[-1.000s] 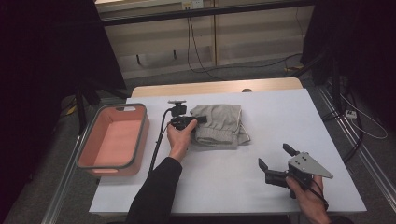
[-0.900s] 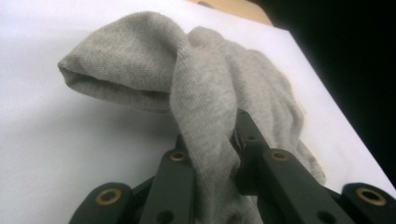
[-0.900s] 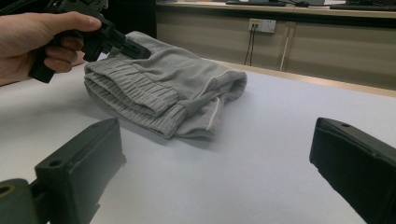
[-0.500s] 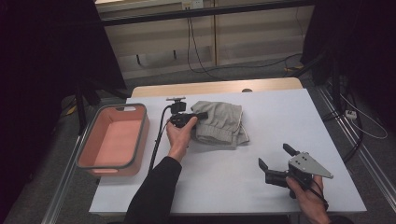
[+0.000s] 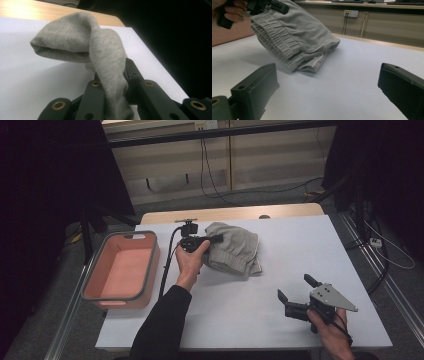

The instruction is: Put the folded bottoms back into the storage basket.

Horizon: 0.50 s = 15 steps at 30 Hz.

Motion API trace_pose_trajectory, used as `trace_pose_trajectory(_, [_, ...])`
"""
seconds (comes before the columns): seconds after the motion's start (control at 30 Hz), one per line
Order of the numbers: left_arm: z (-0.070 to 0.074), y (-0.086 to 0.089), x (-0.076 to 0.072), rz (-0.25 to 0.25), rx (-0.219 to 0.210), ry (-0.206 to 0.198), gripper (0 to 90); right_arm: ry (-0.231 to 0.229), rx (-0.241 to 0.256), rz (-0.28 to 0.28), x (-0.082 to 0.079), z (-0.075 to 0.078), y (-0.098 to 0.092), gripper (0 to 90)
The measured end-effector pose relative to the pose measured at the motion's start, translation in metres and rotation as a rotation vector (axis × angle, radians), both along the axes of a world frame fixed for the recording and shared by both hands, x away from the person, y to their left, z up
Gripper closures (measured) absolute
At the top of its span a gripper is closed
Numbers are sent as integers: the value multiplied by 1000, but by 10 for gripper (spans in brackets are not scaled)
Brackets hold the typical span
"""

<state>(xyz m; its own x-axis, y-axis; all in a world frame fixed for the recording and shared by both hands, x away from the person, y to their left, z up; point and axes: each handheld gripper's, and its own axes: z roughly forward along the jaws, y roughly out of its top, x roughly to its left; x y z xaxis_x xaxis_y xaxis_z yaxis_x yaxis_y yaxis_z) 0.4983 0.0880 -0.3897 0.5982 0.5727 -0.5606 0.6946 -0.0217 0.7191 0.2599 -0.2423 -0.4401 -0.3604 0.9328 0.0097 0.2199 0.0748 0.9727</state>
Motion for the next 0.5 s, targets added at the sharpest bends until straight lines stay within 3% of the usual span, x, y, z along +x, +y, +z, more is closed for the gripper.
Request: trace_pose_trajectory(0.5, [16, 4, -3, -12, 6, -40, 809, 0, 1, 0, 0, 0, 0, 23])
